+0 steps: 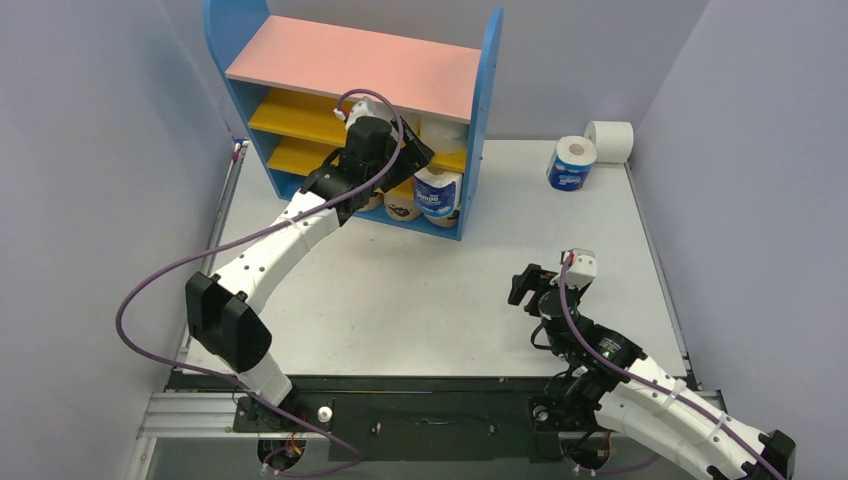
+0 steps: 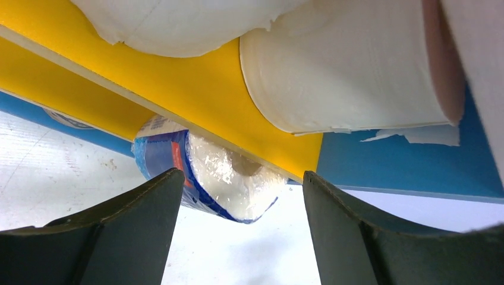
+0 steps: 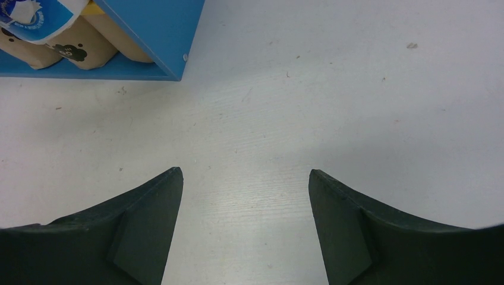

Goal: Place and organize the paper towels onto the shelf
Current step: Place the paper towel on the shelf.

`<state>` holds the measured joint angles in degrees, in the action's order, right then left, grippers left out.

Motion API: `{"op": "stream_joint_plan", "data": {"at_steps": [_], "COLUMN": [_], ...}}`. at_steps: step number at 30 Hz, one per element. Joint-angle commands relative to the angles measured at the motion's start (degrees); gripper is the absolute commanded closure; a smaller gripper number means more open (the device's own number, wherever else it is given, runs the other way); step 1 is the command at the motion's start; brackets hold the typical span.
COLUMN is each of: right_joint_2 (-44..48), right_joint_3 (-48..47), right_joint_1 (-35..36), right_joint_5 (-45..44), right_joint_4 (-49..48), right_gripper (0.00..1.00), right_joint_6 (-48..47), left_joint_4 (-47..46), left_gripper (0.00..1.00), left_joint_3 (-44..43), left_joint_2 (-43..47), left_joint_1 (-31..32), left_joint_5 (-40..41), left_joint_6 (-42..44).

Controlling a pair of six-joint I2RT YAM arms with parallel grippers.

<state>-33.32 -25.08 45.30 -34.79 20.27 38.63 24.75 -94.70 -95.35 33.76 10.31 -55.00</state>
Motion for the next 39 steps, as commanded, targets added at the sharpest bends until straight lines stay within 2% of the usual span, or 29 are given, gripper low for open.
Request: {"op": "stream_joint_plan", "data": {"at_steps": [1, 7, 10, 14, 18, 21, 22, 27, 34, 39], "right_joint_2": [0.1, 0.6, 1.3, 2.0, 1.9, 1.6, 1.3, 1.1, 2.3, 2.7], "right_joint_3": [-2.5, -2.3, -1.9, -1.3, -0.5, -0.1, 0.0, -0.1, 0.4, 0.3], "right_joint_1": [-0.5, -0.5, -0.6, -0.6, -0.6, -0.6, -0.6, -0.6, -0.6, -0.6], "right_joint_5": [-1.9, -2.3, -2.6, -2.6, -2.7, -2.6, -2.5, -2.3, -1.5, -1.6], "right_joint_4": [-0.1, 0.4, 0.5, 0.3, -0.8, -1.4, -1.4, -1.5, -1.3, -0.5], "right_gripper": [0.27, 0.27, 0.27, 0.27, 0.27, 0.28, 0.28, 0.28, 0.28, 0.28], "right_joint_6": [0.4, 0.0, -0.2, -0.2, -0.2, -0.3, -0.4, -0.5, -0.7, -0.8], "left_joint_4": [-3.9, -8.3, -12.2, -21.7, -38.6, -46.6, -49.2, -54.7, -63.4, -66.3], "left_gripper": [0.29, 0.28, 0.26, 0.26, 0.23, 0.05, 0.04, 0.03, 0.03, 0.03], "left_joint_3": [1.8, 9.9, 16.4, 26.9, 38.5, 45.1, 45.8, 48.7, 52.2, 51.7], "left_joint_2": [4.4, 12.8, 17.9, 25.8, 28.8, 28.3, 27.5, 24.3, 20.2, 15.9], "left_joint_1": [-0.1, 0.1, 0.1, 0.3, 1.6, 4.1, 5.3, 6.4, 6.5, 6.2], "left_joint_5": [1.2, 3.6, 4.1, 3.2, -2.5, -3.1, -2.7, -3.7, -1.3, -1.7], "left_joint_6": [1.6, 6.4, 11.4, 17.1, 24.2, 32.3, 33.8, 39.0, 38.7, 41.4]}}
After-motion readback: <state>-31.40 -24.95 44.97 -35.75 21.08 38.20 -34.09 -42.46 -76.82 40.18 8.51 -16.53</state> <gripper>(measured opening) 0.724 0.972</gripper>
